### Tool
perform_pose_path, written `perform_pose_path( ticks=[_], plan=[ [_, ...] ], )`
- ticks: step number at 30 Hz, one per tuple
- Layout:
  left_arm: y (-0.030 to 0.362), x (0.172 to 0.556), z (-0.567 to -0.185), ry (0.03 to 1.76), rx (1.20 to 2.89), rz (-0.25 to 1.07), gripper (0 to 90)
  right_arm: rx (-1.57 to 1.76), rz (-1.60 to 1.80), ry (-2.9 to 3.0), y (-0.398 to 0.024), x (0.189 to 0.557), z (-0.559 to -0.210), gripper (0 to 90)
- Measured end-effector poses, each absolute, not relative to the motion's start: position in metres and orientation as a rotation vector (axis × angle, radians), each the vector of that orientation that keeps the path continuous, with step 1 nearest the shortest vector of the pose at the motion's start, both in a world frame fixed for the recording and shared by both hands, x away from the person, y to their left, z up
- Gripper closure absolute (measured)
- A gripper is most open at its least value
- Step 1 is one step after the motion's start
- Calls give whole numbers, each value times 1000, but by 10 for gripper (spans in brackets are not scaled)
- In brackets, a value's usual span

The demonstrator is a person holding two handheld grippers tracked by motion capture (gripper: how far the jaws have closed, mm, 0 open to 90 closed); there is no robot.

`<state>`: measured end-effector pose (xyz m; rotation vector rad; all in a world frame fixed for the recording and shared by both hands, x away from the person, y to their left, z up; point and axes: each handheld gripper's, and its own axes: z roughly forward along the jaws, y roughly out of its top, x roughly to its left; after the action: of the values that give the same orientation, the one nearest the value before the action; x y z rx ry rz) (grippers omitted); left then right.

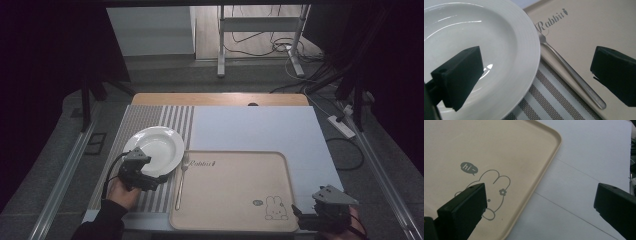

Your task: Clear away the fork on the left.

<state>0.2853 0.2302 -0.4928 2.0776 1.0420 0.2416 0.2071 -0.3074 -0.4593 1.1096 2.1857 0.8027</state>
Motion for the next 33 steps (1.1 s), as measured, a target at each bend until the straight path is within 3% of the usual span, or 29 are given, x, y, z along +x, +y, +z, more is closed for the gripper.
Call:
perform_pose_path(
  ticks=[18, 33],
  plan=[
    [260, 251, -496, 1110, 2025, 211, 0, 1111, 799, 2183, -307, 207, -459, 0],
    [280, 226, -493, 1152, 1968, 278, 0, 1116, 801, 2178, -308, 207, -459, 0]
  ],
)
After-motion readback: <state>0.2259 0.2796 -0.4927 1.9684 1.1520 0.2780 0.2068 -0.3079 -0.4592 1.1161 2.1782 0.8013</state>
